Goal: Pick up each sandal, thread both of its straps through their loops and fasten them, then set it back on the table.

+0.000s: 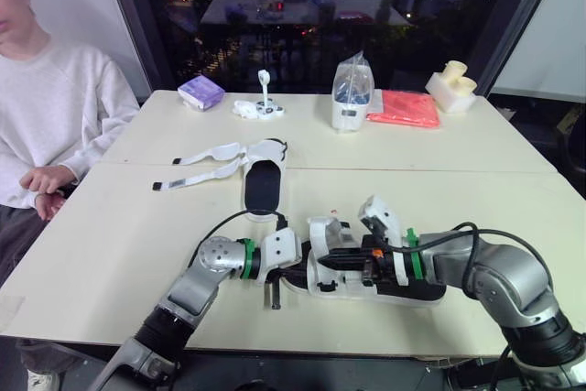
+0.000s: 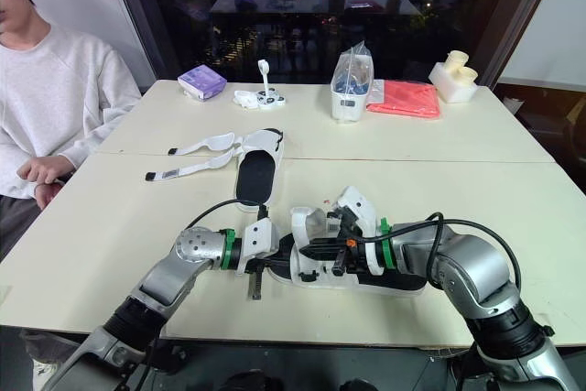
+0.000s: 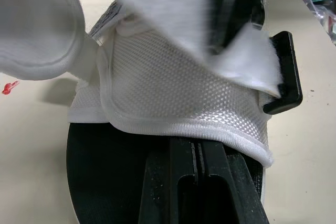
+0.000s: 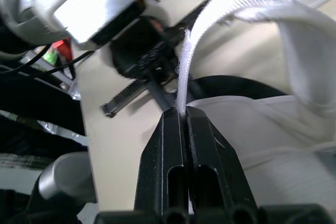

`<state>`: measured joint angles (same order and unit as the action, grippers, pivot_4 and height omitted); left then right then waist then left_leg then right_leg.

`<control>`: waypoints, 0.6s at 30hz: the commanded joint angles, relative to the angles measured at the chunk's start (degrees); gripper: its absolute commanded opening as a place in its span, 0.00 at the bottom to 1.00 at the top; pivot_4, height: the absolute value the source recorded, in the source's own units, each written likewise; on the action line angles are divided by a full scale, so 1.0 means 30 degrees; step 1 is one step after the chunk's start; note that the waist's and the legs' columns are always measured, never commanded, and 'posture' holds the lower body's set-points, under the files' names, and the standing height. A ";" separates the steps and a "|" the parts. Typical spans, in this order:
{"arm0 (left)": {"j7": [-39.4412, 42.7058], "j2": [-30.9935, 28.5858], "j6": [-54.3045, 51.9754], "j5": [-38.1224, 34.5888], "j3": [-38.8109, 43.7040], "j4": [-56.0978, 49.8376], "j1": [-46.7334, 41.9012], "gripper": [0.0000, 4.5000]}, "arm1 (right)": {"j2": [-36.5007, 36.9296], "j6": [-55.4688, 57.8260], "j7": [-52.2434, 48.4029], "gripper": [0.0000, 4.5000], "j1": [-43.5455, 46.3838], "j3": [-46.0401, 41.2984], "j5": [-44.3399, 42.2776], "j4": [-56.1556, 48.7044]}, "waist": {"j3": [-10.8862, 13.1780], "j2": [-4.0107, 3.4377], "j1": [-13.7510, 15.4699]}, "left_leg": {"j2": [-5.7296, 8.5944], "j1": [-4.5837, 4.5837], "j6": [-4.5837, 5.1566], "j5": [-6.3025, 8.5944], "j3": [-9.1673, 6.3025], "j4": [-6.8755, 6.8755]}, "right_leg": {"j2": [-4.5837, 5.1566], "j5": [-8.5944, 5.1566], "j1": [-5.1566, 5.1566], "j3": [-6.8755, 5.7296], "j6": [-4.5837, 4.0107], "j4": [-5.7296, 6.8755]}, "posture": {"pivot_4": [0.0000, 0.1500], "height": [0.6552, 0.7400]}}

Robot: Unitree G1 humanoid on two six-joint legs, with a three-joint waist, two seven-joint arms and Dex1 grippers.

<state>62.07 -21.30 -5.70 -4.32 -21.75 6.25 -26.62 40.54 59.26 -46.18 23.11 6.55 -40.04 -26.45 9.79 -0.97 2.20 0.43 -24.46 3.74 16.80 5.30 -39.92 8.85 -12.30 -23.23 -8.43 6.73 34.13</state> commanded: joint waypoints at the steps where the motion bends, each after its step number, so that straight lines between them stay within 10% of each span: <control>1: 0.0217 -0.0239 -0.0442 0.0692 -0.0924 0.0893 0.0664 0.00 | 0.0485 -0.0641 -0.0368 0.01 -0.0543 0.0425 0.0258 -0.1230 | 0.0000 0.0000 -0.0005 | 0.0000 0.0000 0.0001 0.0000 0.0001 0.0001 | 0.0000 0.0000 0.0001 0.0000 0.0000 0.0000 | 1.00 1.00; 6: 0.0247 -0.0246 -0.0436 0.0680 -0.0936 0.0887 0.0657 0.00 | 0.1574 -0.2020 -0.0824 0.06 -0.1408 0.1767 0.1902 -0.1547 | -0.0009 0.0008 -0.0002 | 0.0000 0.0003 0.0021 0.0012 -0.0003 0.0000 | -0.0004 -0.0002 0.0001 0.0000 0.0002 0.0000 | 1.00 1.00; 15: 0.0255 -0.0239 -0.0372 0.0682 -0.0992 0.0877 0.0728 0.00 | 0.4397 0.0560 -0.1659 0.99 -0.2873 -0.3322 -0.2443 -0.4932 | -0.0014 0.0015 0.0073 | 0.0000 0.0002 0.0023 0.0014 -0.0020 -0.0003 | 0.0027 -0.0003 0.0016 -0.0001 0.0002 -0.0018 | 1.00 1.00; 18: 0.0287 -0.0205 -0.0256 0.0690 -0.1036 0.0972 0.0739 0.00 | 0.5535 0.1589 -0.1873 0.99 -0.4935 -0.5643 -0.4461 -0.6014 | -0.0015 0.0018 0.0045 | -0.0001 0.0004 0.0123 0.0076 -0.0041 -0.0002 | 0.0048 -0.0003 0.0035 0.0001 0.0001 -0.0031 | 1.00 1.00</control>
<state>62.06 -21.18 -5.41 -4.32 -21.96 6.56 -26.67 56.55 62.50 -51.24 9.92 -7.06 -49.68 -41.71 9.74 -0.91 2.33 0.42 -24.45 4.11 17.03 5.16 -39.92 9.01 -12.31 -23.11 -8.43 6.74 34.04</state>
